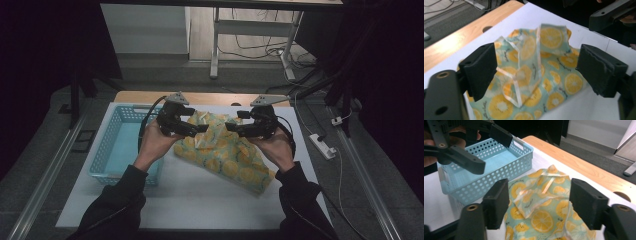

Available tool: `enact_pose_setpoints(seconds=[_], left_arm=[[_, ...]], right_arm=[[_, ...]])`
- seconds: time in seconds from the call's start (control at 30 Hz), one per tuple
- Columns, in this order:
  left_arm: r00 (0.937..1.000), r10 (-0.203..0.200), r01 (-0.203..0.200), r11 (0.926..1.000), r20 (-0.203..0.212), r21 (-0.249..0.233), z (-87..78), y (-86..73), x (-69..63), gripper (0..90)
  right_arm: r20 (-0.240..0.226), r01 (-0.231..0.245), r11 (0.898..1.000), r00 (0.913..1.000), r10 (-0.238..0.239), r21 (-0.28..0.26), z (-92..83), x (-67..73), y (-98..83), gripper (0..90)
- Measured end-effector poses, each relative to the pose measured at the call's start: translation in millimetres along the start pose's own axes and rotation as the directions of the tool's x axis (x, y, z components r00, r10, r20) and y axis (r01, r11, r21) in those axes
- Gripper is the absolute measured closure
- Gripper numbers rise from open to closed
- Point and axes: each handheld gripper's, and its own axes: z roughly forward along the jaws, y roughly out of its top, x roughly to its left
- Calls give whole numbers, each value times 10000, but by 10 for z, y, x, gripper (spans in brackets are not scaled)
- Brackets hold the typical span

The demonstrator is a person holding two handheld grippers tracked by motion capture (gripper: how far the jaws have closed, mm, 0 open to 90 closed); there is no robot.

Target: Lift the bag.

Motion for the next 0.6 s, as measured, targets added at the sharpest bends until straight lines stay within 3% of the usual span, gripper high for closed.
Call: enact_pose_setpoints(seconds=[0.13, 0.27, 0.47, 0.6], left_arm=[[9999, -38, 39, 10000, -97, 85, 0, -135, -34, 125], [9998, -154, 154, 9998, 92, 95, 2, -269, -46, 72], [9987, -233, 233, 9997, 461, 5, 40, -465, -57, 13], [9991, -107, 109, 9999, 400, -32, 46, -584, -73, 0]], right_arm=[[1, -92, 9999, 10000, 92, -95, 34, 43, -86, 229], [270, -42, 9999, 9996, 44, -93, 76, 92, -163, 132], [236, 55, 10000, 9997, -56, 35, 136, 137, -279, 86], [115, 200, 9995, 9997, -204, 263, 168, 146, -340, 75]])
